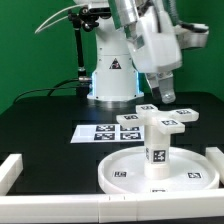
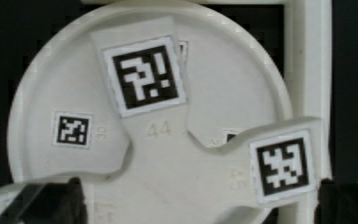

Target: Assemble round table

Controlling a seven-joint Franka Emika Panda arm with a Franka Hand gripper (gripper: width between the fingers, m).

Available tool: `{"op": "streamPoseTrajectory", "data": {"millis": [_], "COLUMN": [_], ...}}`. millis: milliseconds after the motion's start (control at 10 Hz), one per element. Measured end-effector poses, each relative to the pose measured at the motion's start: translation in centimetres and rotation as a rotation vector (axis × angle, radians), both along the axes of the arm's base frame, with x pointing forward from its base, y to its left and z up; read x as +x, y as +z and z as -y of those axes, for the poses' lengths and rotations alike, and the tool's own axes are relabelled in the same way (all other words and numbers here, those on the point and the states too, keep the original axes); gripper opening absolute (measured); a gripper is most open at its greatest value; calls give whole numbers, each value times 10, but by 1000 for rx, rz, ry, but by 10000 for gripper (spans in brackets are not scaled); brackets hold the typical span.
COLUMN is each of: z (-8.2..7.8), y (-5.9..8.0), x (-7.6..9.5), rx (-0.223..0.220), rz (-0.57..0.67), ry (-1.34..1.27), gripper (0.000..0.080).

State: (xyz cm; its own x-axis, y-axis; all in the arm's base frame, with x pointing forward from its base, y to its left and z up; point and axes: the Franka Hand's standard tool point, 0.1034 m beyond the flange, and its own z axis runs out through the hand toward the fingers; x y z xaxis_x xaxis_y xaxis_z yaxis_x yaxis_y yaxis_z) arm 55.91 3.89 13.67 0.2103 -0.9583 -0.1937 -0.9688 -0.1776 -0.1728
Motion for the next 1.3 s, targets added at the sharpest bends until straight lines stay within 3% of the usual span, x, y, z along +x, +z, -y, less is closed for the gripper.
{"op": "streamPoseTrajectory", "data": {"millis": [200,500,700,1000,1300], "z": [-2,-2,2,-2,-1], "y": [2,1,-2,3,2], "x": [4,4,0,2,4], "rx": [-32,-56,-77,-152,-167], "rz": [43,85,127,130,173], "ry": [267,452,752,1223,1421], "gripper": [649,649,649,649,649]}}
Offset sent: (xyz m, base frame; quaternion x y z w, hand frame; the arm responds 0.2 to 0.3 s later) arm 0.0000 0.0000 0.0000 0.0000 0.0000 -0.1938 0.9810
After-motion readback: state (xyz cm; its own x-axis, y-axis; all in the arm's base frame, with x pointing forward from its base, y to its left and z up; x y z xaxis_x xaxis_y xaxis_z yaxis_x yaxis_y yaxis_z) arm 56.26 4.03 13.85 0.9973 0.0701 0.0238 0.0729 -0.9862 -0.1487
